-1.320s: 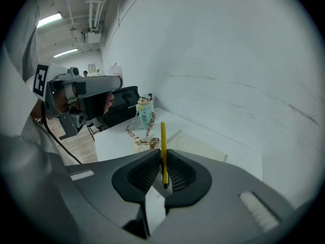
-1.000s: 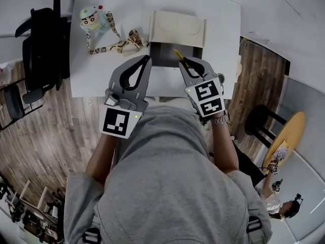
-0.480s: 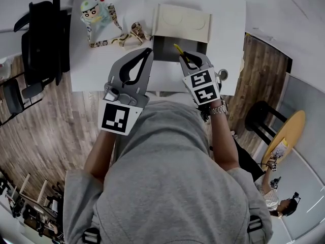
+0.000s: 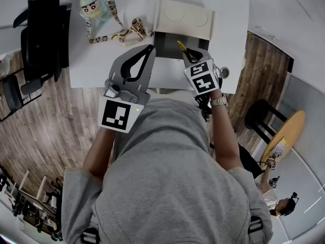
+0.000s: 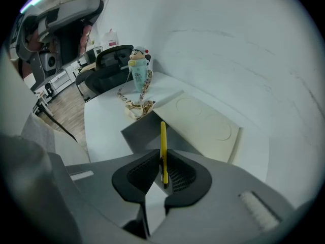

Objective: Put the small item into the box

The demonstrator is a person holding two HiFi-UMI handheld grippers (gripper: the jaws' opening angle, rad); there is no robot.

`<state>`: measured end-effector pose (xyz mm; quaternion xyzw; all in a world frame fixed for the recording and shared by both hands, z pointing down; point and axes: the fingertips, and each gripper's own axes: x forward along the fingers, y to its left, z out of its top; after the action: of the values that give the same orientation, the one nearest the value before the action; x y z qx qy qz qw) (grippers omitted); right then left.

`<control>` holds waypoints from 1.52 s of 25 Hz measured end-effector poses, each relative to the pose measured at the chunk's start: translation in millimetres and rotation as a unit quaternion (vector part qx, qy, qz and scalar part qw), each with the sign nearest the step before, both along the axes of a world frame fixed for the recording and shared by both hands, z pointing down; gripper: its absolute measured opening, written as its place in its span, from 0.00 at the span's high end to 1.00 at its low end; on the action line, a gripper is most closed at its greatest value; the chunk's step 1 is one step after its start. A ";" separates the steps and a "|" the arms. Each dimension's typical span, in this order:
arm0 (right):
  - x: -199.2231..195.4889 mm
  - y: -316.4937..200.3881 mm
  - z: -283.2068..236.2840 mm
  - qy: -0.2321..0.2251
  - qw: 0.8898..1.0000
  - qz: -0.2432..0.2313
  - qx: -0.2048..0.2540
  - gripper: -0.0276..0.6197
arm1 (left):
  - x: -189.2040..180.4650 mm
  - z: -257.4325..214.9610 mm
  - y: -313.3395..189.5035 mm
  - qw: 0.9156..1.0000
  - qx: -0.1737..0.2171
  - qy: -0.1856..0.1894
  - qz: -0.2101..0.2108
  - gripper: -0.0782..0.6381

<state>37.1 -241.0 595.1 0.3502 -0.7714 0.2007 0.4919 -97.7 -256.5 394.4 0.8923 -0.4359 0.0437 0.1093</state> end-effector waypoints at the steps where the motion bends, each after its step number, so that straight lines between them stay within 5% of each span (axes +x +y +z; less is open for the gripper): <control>1: 1.0 0.9 3.1 0.001 1.000 0.001 -0.004 0.86 | 1.9 0.4 0.7 1.000 0.000 0.000 0.003 0.89; 38: 14.8 -4.6 75.2 0.045 0.996 0.018 -0.077 0.86 | 5.0 19.8 -10.4 1.000 -0.018 -0.013 0.014 0.89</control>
<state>51.9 -245.6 670.3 0.3334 -0.7245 0.2526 0.5478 -92.7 -266.9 414.2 0.8957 -0.4235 0.0642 0.1191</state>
